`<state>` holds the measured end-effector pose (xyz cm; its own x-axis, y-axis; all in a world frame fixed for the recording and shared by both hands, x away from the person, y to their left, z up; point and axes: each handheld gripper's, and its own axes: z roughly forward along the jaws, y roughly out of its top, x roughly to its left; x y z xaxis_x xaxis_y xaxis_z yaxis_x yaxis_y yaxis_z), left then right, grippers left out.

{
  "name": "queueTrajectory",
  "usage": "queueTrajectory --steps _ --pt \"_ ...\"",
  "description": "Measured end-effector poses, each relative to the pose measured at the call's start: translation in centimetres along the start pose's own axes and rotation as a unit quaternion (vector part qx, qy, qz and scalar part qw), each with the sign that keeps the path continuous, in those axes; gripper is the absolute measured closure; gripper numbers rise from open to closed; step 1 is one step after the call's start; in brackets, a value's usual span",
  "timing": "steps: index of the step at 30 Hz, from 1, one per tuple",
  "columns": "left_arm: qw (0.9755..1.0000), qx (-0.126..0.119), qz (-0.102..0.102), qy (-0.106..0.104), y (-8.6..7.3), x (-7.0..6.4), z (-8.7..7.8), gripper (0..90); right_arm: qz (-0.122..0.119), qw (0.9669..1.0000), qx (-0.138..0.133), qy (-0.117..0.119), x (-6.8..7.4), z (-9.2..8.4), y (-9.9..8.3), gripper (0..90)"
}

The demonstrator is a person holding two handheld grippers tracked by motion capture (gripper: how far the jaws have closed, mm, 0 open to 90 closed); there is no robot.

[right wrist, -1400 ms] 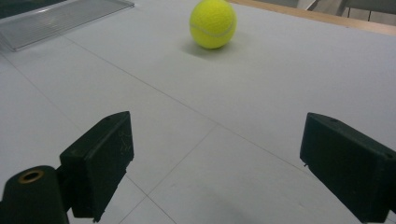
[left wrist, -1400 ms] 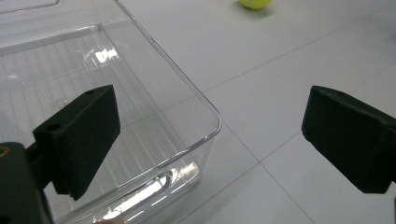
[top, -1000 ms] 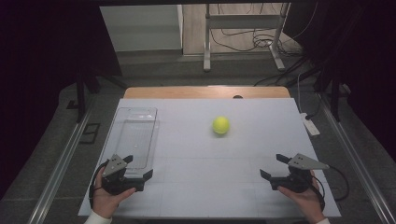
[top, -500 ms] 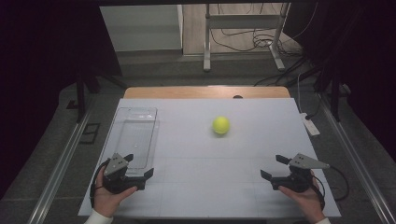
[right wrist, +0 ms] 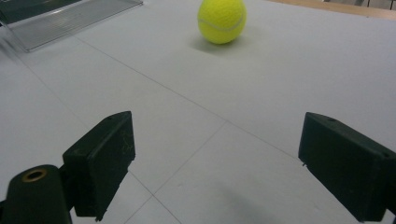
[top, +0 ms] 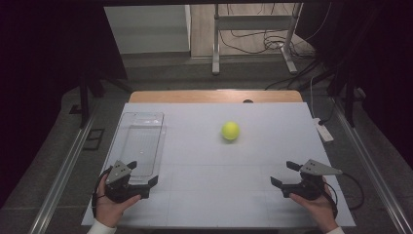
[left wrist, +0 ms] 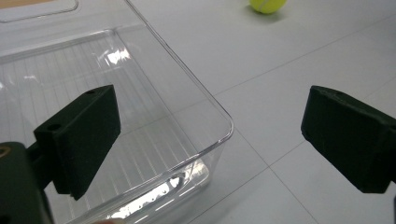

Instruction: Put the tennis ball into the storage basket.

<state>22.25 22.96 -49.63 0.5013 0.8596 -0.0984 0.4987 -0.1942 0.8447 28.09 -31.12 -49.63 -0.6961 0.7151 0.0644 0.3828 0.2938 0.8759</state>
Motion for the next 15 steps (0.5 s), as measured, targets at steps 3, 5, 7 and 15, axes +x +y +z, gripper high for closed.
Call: queueTrajectory --steps 3,5,7,15 --pt "1.0000 0.000 0.002 -0.005 0.10 -0.01 0.03 6.1 0.000 1.0000 -0.001 -0.001 0.07 -0.11 -0.03 11.3" --pt "1.0000 -0.001 0.001 -0.006 0.15 -0.01 -0.01 6.1 0.000 1.0000 -0.001 -0.004 0.11 -0.24 -0.03 11.4" --pt "1.0000 -0.003 0.001 -0.005 0.21 0.00 -0.10 6.1 0.002 1.0000 -0.002 -0.004 0.07 -0.23 -0.04 11.5" --pt "1.0000 -0.005 0.004 -0.006 0.57 -0.39 -0.44 6.3 0.003 1.0000 -0.003 -0.003 0.00 -0.28 -0.09 11.8"
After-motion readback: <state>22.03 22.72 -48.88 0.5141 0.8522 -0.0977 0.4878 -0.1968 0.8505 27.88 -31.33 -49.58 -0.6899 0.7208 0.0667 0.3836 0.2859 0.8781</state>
